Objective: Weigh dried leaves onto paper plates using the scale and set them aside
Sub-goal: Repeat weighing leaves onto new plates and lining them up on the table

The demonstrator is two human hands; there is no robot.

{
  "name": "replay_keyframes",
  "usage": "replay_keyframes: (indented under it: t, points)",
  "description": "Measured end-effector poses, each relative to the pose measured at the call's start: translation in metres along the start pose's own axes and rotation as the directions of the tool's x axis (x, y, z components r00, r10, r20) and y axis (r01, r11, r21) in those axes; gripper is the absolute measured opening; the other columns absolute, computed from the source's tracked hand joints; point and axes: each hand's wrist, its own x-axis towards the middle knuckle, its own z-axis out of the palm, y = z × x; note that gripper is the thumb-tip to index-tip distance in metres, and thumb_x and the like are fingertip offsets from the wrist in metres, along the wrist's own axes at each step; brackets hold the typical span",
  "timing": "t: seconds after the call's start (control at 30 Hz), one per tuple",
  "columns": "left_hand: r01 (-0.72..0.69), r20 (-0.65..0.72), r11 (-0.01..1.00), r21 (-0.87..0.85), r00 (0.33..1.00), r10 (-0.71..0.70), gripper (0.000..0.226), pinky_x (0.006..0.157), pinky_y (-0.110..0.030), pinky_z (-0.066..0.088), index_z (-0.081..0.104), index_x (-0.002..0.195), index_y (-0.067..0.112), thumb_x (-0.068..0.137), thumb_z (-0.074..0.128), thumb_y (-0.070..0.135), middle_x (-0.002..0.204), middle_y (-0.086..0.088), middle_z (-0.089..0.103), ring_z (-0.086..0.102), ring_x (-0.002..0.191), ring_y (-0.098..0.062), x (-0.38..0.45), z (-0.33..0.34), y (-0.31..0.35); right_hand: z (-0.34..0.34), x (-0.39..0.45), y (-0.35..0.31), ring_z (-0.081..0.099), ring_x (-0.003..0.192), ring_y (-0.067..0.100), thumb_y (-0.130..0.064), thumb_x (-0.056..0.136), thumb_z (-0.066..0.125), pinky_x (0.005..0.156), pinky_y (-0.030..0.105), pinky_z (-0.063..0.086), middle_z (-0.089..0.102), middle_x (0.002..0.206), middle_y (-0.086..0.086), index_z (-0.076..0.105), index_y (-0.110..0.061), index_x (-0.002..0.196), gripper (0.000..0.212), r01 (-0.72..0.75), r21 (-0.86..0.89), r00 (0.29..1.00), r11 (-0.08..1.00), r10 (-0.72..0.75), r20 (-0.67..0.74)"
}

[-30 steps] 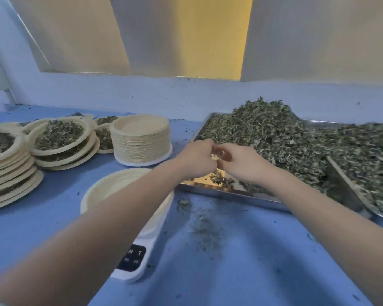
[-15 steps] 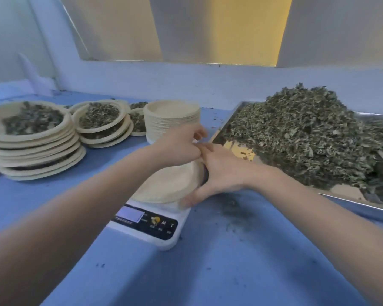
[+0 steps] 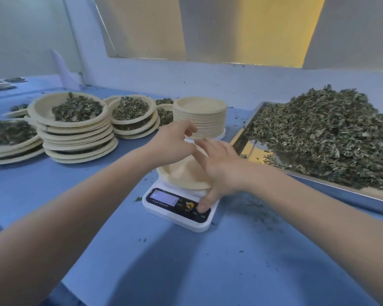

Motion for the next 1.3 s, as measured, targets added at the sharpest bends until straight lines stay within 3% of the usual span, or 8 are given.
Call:
replay_keyframes:
  t: [0.33, 0.5, 0.63, 0.77, 0.9, 1.1, 1.2, 1.3]
  points:
    - [-0.033, 0.000, 0.999, 0.027, 0.999, 0.033, 0.045, 0.093, -0.024, 0.038, 0.051, 0.128, 0.017, 0.084, 0.057, 0.014, 0.125, 0.001, 0.055, 0.050, 0.113, -0.014, -0.003, -0.012, 0.010, -0.009, -0.022, 0.011, -0.012, 0.144, 0.018, -0.077, 0.054, 0.066, 0.115, 0.038, -0.008, -0.013, 0.157, -0.002, -0.020, -0.029, 0.148, 0.136, 0.010, 0.233, 0.998, 0.972, 0.005, -0.066]
    - [-0.043, 0.006, 0.999, -0.023, 0.999, 0.043, 0.044, 0.089, -0.024, 0.039, 0.052, 0.125, 0.017, 0.082, 0.057, 0.009, 0.121, 0.002, 0.055, 0.051, 0.109, -0.013, 0.005, -0.005, 0.019, -0.028, -0.028, 0.027, 0.004, 0.145, 0.018, -0.082, 0.049, 0.051, 0.118, 0.043, 0.011, 0.004, 0.159, -0.001, -0.004, -0.023, 0.152, 0.130, -0.044, 0.358, 0.994, 0.933, 0.078, -0.081]
    - [-0.071, 0.066, 0.997, -0.035, 0.995, 0.073, 0.034, 0.079, -0.020, 0.034, 0.057, 0.114, 0.017, 0.082, 0.055, 0.008, 0.110, 0.004, 0.055, 0.049, 0.101, -0.011, 0.021, 0.020, 0.039, -0.026, -0.034, 0.044, 0.048, 0.102, -0.005, -0.048, 0.079, 0.070, 0.086, 0.005, 0.033, 0.053, 0.117, -0.018, 0.043, -0.026, 0.140, 0.070, 0.018, 0.517, 0.944, 0.856, 0.156, -0.291]
    - [-0.143, 0.119, 0.990, 0.005, 0.983, 0.141, 0.026, 0.070, -0.024, 0.034, 0.053, 0.108, 0.009, 0.083, 0.052, 0.003, 0.105, -0.005, 0.057, 0.052, 0.098, -0.021, 0.053, 0.065, 0.075, -0.016, -0.041, 0.079, 0.062, 0.095, 0.018, -0.022, 0.079, 0.069, 0.079, 0.027, 0.044, 0.066, 0.103, -0.002, 0.062, -0.016, 0.108, 0.031, -0.128, 0.445, 0.874, 0.886, 0.313, -0.372]
    - [-0.149, 0.219, 0.987, -0.062, 0.963, 0.159, 0.029, 0.064, -0.030, 0.039, 0.044, 0.110, 0.008, 0.082, 0.045, -0.002, 0.108, -0.010, 0.054, 0.052, 0.094, -0.023, 0.089, 0.109, 0.111, -0.007, -0.060, 0.131, 0.058, 0.103, 0.023, -0.026, 0.078, 0.071, 0.082, 0.032, 0.046, 0.064, 0.117, 0.004, 0.056, -0.015, 0.120, 0.046, -0.279, 0.385, 0.860, 0.879, 0.408, -0.306]
    - [-0.149, 0.377, 0.988, -0.050, 0.913, 0.157, 0.059, 0.050, -0.026, 0.035, 0.023, 0.143, 0.007, 0.091, 0.049, 0.008, 0.104, -0.006, 0.050, 0.048, 0.069, -0.014, 0.151, 0.182, 0.165, 0.011, -0.103, 0.226, 0.054, 0.111, 0.025, -0.041, 0.076, 0.075, 0.086, 0.036, 0.048, 0.051, 0.130, 0.006, 0.038, -0.021, 0.139, 0.076, -0.586, 0.310, 0.752, 0.748, 0.645, -0.136]
    - [-0.064, 0.482, 0.998, -0.016, 0.874, 0.064, 0.084, 0.048, -0.027, 0.040, 0.003, 0.151, 0.014, 0.087, 0.057, 0.008, 0.141, -0.026, 0.033, 0.058, 0.097, -0.036, 0.177, 0.210, 0.178, 0.024, -0.117, 0.256, 0.053, 0.108, 0.029, -0.046, 0.072, 0.077, 0.084, 0.038, 0.049, 0.046, 0.125, 0.010, 0.039, -0.016, 0.135, 0.079, -0.711, 0.227, 0.674, 0.665, 0.737, -0.047]
    - [0.010, 0.584, 1.000, -0.020, 0.812, 0.003, 0.119, 0.090, -0.042, 0.044, -0.016, 0.149, 0.026, 0.075, 0.077, 0.019, 0.155, -0.020, -0.005, 0.025, 0.136, -0.044, 0.188, 0.229, 0.182, 0.036, -0.119, 0.272, 0.052, 0.113, 0.033, -0.047, 0.066, 0.081, 0.088, 0.037, 0.048, 0.040, 0.131, 0.013, 0.034, -0.015, 0.140, 0.093, -0.718, 0.165, 0.685, 0.676, 0.728, -0.005]
